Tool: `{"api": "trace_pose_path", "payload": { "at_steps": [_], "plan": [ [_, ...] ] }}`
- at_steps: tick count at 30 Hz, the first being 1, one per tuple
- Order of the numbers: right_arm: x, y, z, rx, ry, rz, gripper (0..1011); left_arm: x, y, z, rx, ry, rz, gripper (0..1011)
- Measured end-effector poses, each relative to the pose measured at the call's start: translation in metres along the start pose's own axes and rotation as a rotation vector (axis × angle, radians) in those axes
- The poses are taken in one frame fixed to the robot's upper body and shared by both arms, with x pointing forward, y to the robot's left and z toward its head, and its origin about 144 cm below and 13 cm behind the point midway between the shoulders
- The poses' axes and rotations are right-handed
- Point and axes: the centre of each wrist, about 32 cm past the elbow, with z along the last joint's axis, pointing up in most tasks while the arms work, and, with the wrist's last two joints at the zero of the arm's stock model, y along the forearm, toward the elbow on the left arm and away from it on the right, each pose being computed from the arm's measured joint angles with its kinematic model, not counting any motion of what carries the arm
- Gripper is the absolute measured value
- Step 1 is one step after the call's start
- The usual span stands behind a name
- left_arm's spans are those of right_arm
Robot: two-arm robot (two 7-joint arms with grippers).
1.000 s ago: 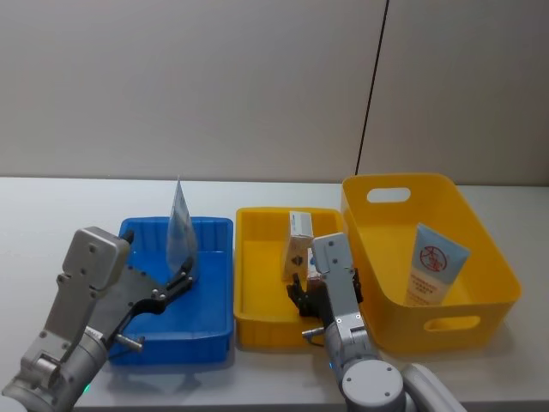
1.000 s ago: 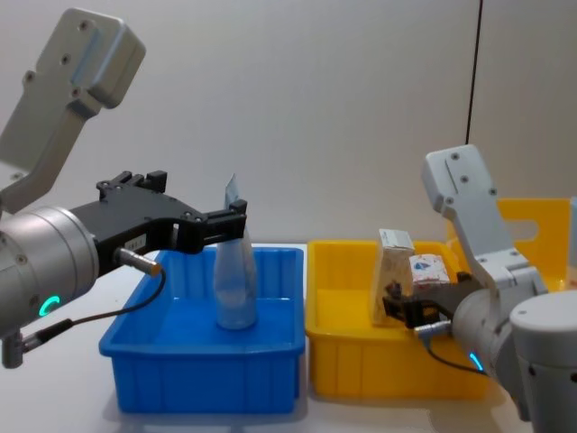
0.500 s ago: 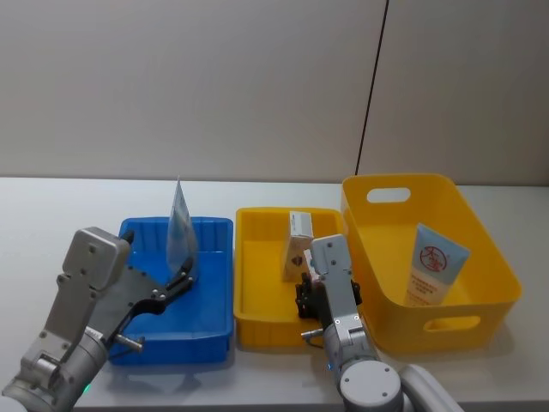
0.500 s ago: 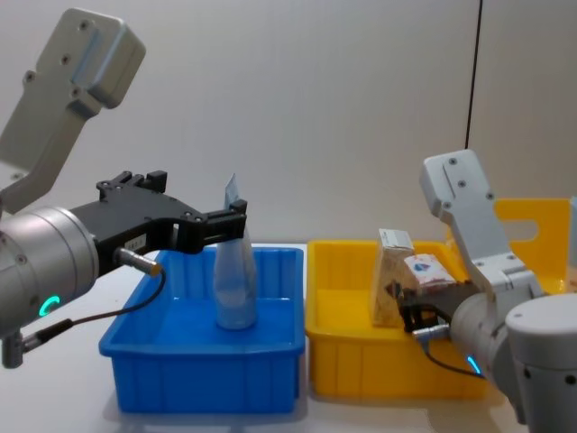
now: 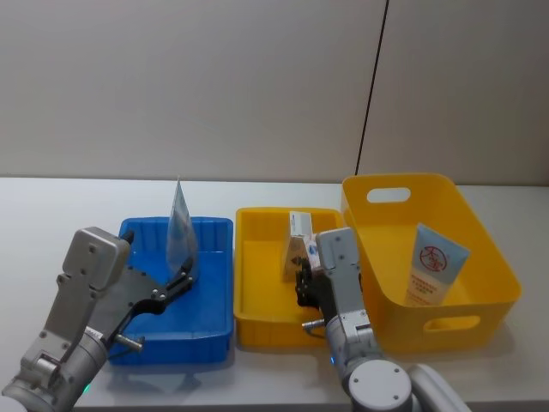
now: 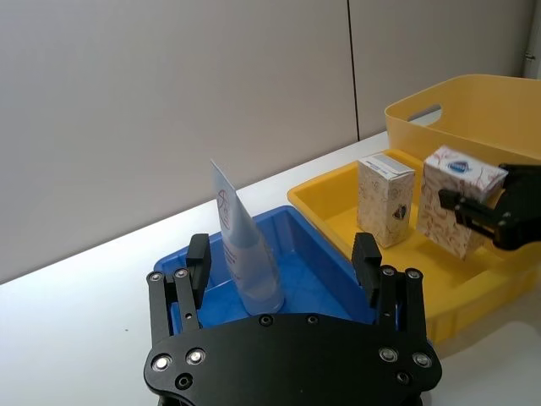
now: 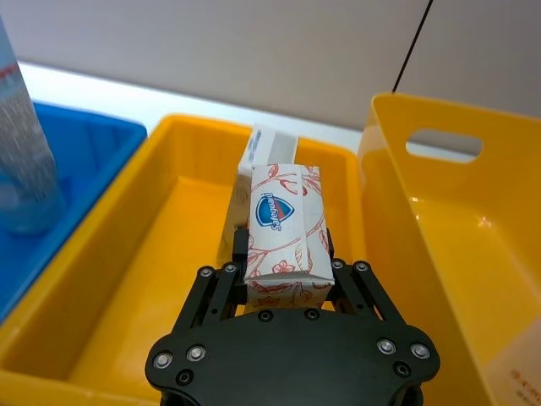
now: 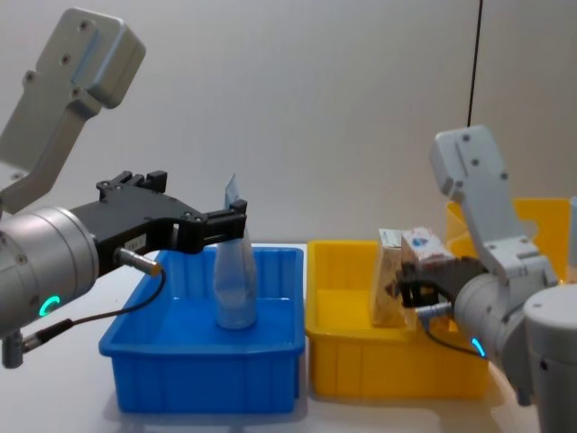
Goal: Bimanual collaborative sorting of washing and personal care products
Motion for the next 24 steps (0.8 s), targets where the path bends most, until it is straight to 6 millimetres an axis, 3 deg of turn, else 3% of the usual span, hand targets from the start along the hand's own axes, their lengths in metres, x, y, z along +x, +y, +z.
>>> {"api": "trace_pose_path", "payload": {
  "at_steps": [14,24],
  "plan": [
    [0.02,-0.009,0.028,0.189,0.118,0.006,389,0.0,0.0,0.0,0.0,0.0,0.0,1001],
    [0.056,-0.018,0.055,0.345,0.231,-0.069,389,0.0,0.0,0.0,0.0,0.0,0.0,1001]
  ]
}}
